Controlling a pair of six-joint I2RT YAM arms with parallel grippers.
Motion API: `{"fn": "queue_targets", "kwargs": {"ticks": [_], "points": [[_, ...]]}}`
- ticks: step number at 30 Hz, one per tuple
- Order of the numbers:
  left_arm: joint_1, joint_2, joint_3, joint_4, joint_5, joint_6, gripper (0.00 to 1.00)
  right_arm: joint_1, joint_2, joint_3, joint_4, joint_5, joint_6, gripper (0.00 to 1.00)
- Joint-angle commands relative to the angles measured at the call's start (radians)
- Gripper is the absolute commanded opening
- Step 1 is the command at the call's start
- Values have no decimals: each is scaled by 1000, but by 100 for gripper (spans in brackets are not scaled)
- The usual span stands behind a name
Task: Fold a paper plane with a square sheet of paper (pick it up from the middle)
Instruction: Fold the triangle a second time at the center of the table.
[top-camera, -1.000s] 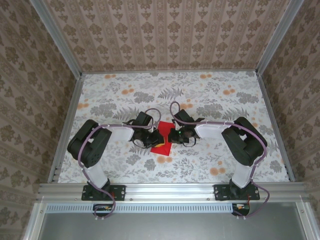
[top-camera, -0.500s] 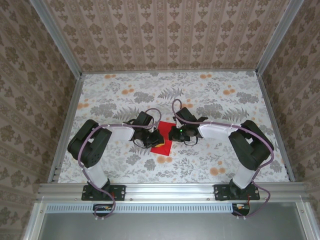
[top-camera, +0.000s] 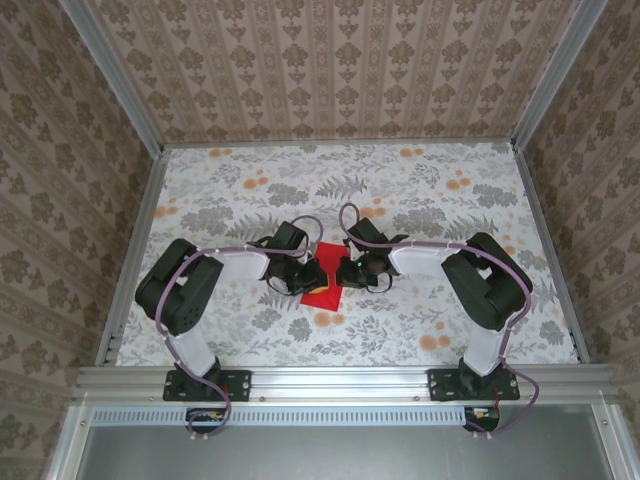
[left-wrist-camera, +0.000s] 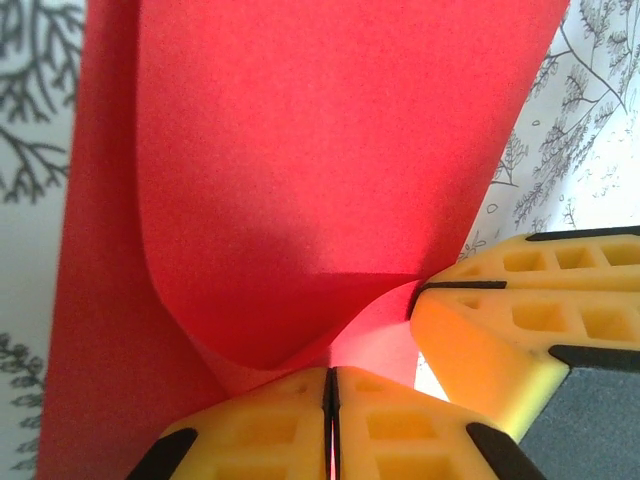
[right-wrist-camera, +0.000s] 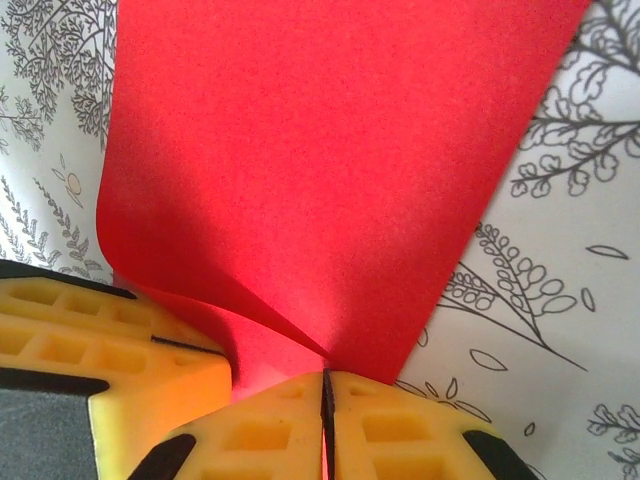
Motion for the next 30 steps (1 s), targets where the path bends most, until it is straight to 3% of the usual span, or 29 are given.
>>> {"fn": "queue_targets", "kwargs": {"ticks": [1, 11, 20, 25, 30], "points": [[10, -64, 23, -42, -45, 48, 13, 5, 55, 8, -83, 45, -55, 10], [21, -7, 17, 26, -16, 6, 13, -3, 107, 43, -139, 63, -117, 10], [34, 9, -37, -29, -166, 71, 13, -2, 123, 52, -209, 106, -169, 10], [70, -2, -74, 9, -220, 122, 21, -1, 153, 64, -254, 164, -231, 9], [106, -26, -92, 58, -212, 171, 35, -1, 192, 72, -296, 229, -274, 9]]}}
